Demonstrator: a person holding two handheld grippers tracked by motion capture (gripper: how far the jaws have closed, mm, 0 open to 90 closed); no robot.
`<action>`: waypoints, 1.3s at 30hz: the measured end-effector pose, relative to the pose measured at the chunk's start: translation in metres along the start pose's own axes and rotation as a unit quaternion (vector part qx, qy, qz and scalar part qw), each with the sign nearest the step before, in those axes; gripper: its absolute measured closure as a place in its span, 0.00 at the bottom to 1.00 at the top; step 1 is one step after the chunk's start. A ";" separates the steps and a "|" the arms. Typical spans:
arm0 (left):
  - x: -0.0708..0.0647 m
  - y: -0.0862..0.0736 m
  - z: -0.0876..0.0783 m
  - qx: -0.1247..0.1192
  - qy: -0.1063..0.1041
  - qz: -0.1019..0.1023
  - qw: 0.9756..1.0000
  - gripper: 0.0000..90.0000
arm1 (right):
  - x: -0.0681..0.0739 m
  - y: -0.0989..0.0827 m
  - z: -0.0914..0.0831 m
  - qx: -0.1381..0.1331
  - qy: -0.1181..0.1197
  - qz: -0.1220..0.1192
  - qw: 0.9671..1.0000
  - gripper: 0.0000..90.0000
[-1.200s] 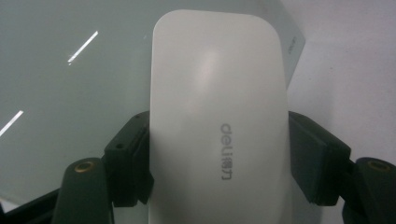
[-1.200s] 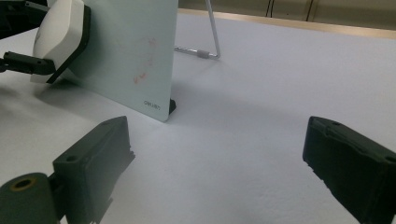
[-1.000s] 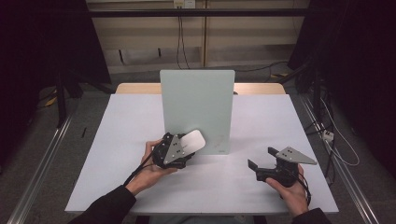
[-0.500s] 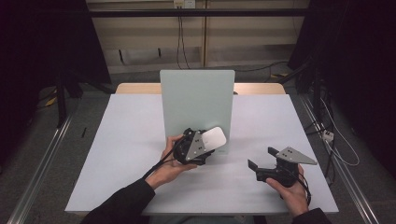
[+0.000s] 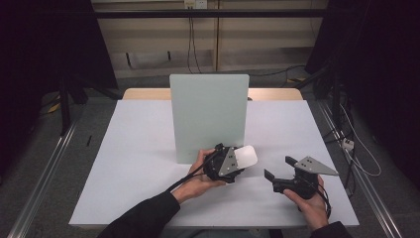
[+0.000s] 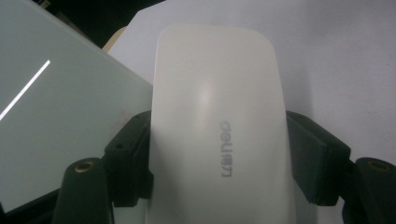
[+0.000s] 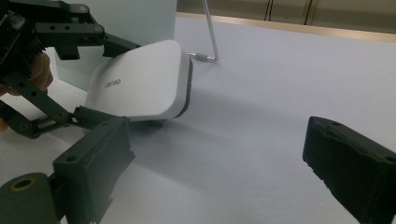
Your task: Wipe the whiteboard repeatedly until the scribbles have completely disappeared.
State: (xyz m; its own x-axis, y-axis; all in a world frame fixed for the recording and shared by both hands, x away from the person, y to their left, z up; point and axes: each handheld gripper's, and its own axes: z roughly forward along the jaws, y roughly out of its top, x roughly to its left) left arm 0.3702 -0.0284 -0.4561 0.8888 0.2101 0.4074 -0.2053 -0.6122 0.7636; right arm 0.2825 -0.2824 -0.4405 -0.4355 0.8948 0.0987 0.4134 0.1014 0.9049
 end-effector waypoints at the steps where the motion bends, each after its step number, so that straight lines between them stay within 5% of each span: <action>1: 0.000 0.001 0.001 -0.002 -0.001 -0.002 1.000 0.34 | 0.000 0.000 0.000 0.000 0.000 0.001 1.000 0.08; 7: 0.007 0.014 0.005 -0.014 0.002 -0.014 1.000 0.34 | 0.000 0.000 0.000 -0.001 -0.001 0.002 1.000 0.08; 17: 0.051 0.035 -0.021 -0.063 0.028 -0.052 0.996 0.34 | 0.000 0.000 0.000 -0.001 0.001 0.002 1.000 0.08; 26: 0.024 0.024 -0.001 -0.028 -0.007 -0.014 0.999 0.34 | -0.001 0.000 -0.001 -0.001 -0.001 0.002 1.000 0.08; 39: -0.001 0.012 0.019 -0.010 -0.044 -0.003 0.999 0.34 | -0.002 0.000 -0.003 -0.007 -0.003 0.006 1.000 0.08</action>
State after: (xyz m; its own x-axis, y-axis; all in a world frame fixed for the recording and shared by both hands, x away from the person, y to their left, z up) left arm 0.3749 -0.0502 -0.4571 0.9221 0.1453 0.3587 -0.2080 -0.5955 0.7759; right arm 0.2813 -0.2852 -0.4394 -0.4264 0.8982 0.1071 0.4075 0.0851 0.9093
